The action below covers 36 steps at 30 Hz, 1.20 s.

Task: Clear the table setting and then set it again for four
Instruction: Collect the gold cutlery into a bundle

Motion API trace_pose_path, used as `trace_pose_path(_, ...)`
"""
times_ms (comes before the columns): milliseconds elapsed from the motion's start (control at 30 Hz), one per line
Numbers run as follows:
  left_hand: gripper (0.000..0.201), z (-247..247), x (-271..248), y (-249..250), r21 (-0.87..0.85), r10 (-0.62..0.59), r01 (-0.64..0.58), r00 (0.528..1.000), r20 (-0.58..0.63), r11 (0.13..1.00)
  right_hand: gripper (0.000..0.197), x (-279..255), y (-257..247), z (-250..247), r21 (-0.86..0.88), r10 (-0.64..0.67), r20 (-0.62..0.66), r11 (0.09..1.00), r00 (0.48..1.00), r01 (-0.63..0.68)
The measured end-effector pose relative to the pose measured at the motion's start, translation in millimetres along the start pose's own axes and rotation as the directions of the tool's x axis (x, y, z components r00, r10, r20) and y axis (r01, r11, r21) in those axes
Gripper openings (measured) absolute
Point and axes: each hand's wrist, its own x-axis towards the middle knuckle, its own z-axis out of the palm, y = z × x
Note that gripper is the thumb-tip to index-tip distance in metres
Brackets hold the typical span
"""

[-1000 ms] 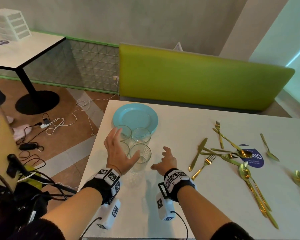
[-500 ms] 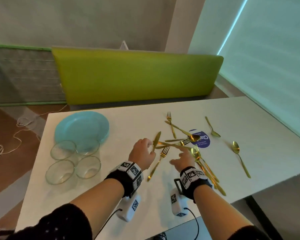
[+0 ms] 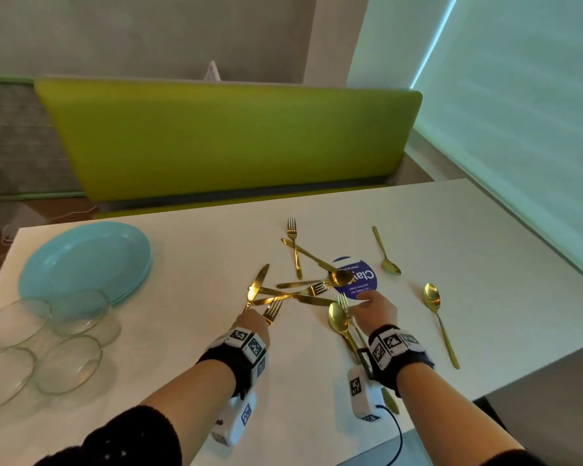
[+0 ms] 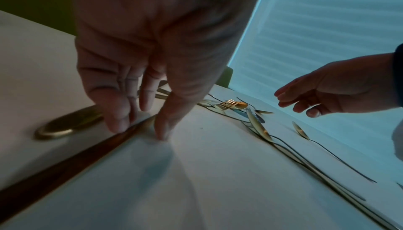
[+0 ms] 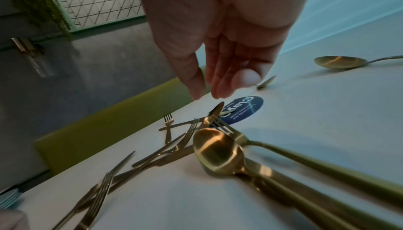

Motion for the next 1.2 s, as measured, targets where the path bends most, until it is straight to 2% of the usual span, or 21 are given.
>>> trace_pose_path(300,0.034,1.3,2.8,2.4,0.013,-0.05,0.049,0.995,0.087,0.999,0.031,24.8,-31.2,21.4,-0.03,-0.142,0.168,0.988,0.976,0.149)
trace_pose_path(433,0.033,-6.7,4.8,0.7,0.011,-0.003,0.001,0.992,0.125,1.0,0.025,20.6,-45.8,38.6,-0.049,-0.183,0.21,0.979,0.961,0.197)
trace_pose_path(600,0.033,-31.0,17.1,-10.9,-0.22,0.044,-0.023,0.995,0.088,0.975,0.023,11.8,-60.3,59.0,-0.168,-0.172,0.254,0.961,0.952,0.219)
trace_pose_path(733,0.034,-48.1,30.0,-26.7,-0.444,-0.019,0.021,1.0,0.011,0.896,0.048,1.1,-70.8,78.4,-0.253,-0.071,0.275,0.957,0.959,0.144)
trace_pose_path(833,0.032,-57.5,38.0,-37.5,-0.552,-0.034,0.033,0.999,0.01,0.833,0.045,-3.8,-79.0,93.4,-0.199,0.01,0.266,0.979,0.964,0.044)
trace_pose_path(1000,0.017,-63.8,48.9,-51.8,-0.671,0.009,-0.029,0.999,-0.034,0.741,0.05,-8.0,-88.4,111.7,-0.102,0.133,0.193,0.988,0.972,-0.115)
trace_pose_path(1100,0.017,-64.4,53.1,-55.7,-0.7,0.046,-0.063,0.998,-0.043,0.712,0.043,-7.3,-91.6,114.3,-0.146,0.144,0.208,0.983,0.967,-0.115)
trace_pose_path(1200,0.018,-64.7,55.9,-54.6,-0.716,0.079,-0.079,0.996,-0.034,0.694,0.033,-9.0,-86.0,115.8,-0.077,0.148,0.178,0.988,0.973,-0.136)
